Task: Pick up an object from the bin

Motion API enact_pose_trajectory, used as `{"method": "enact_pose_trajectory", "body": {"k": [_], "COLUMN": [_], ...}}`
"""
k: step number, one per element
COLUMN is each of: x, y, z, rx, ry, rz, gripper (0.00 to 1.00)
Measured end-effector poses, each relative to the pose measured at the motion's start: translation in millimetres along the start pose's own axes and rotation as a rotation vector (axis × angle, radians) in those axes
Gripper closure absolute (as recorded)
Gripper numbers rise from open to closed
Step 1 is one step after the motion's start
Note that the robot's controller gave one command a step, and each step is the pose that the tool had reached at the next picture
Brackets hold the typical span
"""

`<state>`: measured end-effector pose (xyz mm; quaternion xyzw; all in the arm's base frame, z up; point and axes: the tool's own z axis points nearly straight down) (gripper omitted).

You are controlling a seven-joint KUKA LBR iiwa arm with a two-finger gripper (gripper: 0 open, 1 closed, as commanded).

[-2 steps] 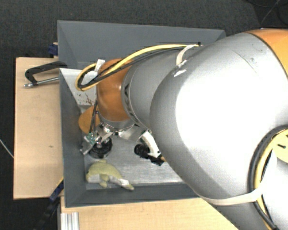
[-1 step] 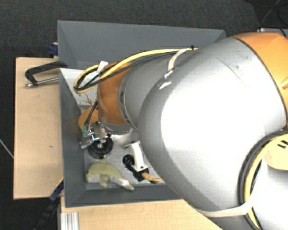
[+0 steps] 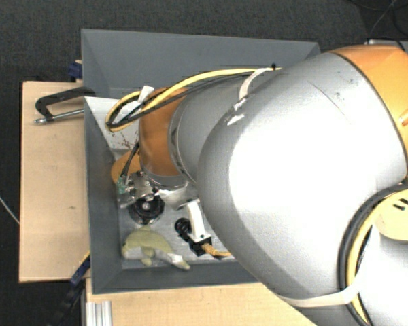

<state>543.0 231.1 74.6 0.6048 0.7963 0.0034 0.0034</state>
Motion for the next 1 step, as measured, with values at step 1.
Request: {"method": "enact_pose_trajectory", "body": {"k": [1], "x": [0.8], "y": [2.5], "z": [-63.1], "rx": [0.002], "ry": [0.003], "rz": [-0.002], "gripper": [1.0]}}
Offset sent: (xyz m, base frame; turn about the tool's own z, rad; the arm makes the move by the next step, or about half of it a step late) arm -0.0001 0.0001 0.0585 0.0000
